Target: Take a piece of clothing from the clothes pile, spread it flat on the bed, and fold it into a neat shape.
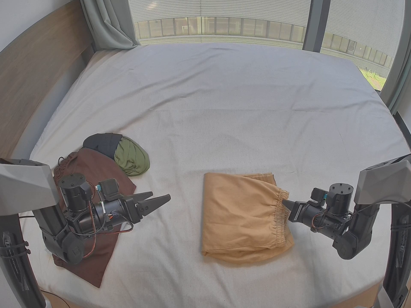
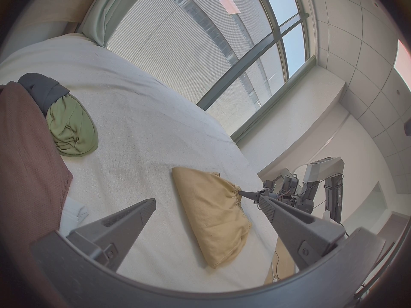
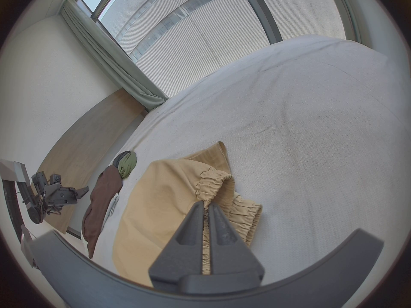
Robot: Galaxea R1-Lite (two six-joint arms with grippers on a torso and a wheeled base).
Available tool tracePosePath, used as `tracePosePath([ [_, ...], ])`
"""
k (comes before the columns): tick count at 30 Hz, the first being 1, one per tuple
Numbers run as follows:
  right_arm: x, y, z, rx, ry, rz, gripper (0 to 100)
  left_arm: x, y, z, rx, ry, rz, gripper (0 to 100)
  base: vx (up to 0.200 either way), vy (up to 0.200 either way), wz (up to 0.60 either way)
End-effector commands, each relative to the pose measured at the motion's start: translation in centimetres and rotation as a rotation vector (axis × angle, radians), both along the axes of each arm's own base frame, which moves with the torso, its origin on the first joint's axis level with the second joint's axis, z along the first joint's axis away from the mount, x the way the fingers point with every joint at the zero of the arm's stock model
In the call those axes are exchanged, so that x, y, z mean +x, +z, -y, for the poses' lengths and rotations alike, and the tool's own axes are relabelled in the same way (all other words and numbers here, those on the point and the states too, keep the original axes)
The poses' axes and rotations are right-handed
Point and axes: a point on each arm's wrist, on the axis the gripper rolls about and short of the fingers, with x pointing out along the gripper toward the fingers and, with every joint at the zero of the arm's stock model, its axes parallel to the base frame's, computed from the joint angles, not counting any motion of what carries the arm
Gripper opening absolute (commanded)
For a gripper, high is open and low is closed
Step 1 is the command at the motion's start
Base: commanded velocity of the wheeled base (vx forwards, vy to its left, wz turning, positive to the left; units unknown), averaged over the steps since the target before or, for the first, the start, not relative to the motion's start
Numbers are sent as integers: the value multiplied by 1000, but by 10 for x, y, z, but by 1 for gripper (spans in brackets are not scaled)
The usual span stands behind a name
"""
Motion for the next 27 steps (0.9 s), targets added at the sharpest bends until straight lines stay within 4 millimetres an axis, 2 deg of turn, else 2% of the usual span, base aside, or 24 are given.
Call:
tracePosePath([
  [1, 2, -8, 0, -7, -2, -20, 0, 0, -1, 0, 1, 0, -3, 100, 0, 0, 0],
  [6, 2, -6, 0, -6, -1, -10, 0, 0, -1, 0, 2, -1, -1, 100, 0, 0, 0],
  [7, 2, -6, 0, -6, -1, -10, 100, 0, -1, 0, 2, -1, -1, 100, 0, 0, 0],
  [13, 2, 5, 0, 3, 0, 23, 100, 0, 0, 0, 1, 1, 2, 100, 0, 0, 0],
  [18, -10, 22, 0, 8, 15, 44, 100, 0, 0, 0, 2, 1, 4, 100, 0, 0, 0],
  [21, -20, 26, 3, 4, 24, 30, 100, 0, 0, 0, 2, 2, 4, 100, 0, 0, 0],
  [22, -20, 26, 3, 4, 24, 30, 100, 0, 0, 0, 2, 2, 4, 100, 0, 0, 0],
  [23, -31, 23, 4, -16, 56, 0, 100, 0, 0, 0, 3, 2, 2, 100, 0, 0, 0],
  [27, -49, 12, 9, -65, 139, -62, 100, 0, 0, 0, 4, 2, 3, 100, 0, 0, 0],
])
